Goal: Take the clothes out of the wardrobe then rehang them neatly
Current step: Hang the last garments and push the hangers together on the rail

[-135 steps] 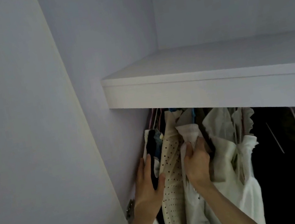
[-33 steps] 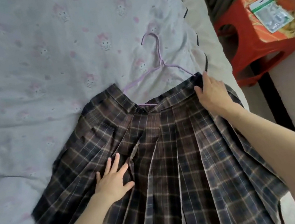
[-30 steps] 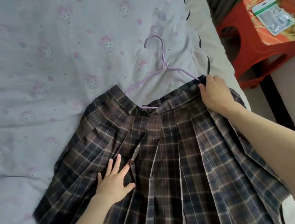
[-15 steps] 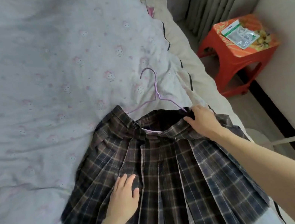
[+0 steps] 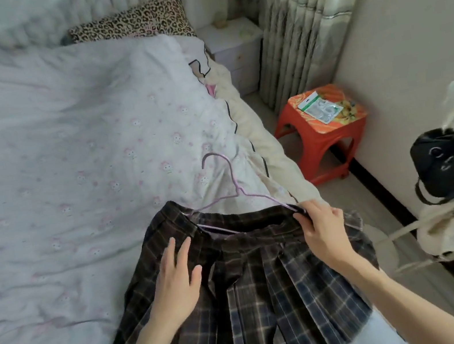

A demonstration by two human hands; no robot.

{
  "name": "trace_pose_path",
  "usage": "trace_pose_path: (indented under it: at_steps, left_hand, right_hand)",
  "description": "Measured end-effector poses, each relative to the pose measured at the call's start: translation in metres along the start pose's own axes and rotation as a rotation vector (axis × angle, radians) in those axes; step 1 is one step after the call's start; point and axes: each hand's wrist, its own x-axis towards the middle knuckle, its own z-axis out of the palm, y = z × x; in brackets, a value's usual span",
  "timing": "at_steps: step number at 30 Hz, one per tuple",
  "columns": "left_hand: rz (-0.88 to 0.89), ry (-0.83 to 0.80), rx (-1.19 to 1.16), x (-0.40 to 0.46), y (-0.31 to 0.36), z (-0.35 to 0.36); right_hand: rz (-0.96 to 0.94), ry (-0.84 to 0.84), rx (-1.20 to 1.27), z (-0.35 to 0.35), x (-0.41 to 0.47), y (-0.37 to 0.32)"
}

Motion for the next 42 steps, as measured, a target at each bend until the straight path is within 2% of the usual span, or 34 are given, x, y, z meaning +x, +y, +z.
trace_pose_path:
  at_steps: [4, 7, 10, 12, 18, 24, 28, 32, 36, 39, 42]
  left_hand:
    - [0.11, 0.186, 0.036, -0.005, 0.03, -0.026]
    - [0.195, 0.33, -0.024, -0.01, 0.062, -0.04]
    - [0.294, 0.352, -0.179, -0.023, 0.104, -0.051]
    - [0.368, 0.344, -0.191, -0.03, 0.129, -0.056]
    - [0.695, 0.144, -0.256, -0.061, 0.21, -0.047]
    - [1.091, 0.009, -0.285, -0.152, 0.292, 0.006]
    - [1.306, -0.095, -0.297, -0.213, 0.34, 0.03]
    - [1.554, -0.145, -0.194, -0.276, 0.372, 0.045]
    - [1.679, -0.27, -0.192, -0.351, 0.393, 0.076]
    - [1.792, -0.3, -0.211, -0.412, 0.4, 0.105]
    - [1.851, -0.368, -0.253, -0.476, 0.402, 0.129]
  right_hand:
    - [-0.013, 0.082, 0.081, -0.055, -0.04, -0.002]
    - [-0.023, 0.199, 0.112, -0.103, -0.073, 0.0]
    - [0.017, 0.324, 0.124, -0.153, -0.116, 0.001]
    - [0.049, 0.405, 0.113, -0.185, -0.149, 0.002]
    - [0.193, 0.634, 0.062, -0.255, -0.255, 0.008]
    - [0.381, 0.702, -0.194, -0.299, -0.373, 0.01]
    - [0.471, 0.914, -0.135, -0.332, -0.449, -0.005]
    - [0.59, 1.089, -0.118, -0.359, -0.53, -0.024]
    - [0.721, 1.201, -0.175, -0.372, -0.613, -0.038]
    - [0.837, 1.299, -0.233, -0.372, -0.679, -0.056]
    - [0.957, 1.333, -0.352, -0.366, -0.742, -0.077]
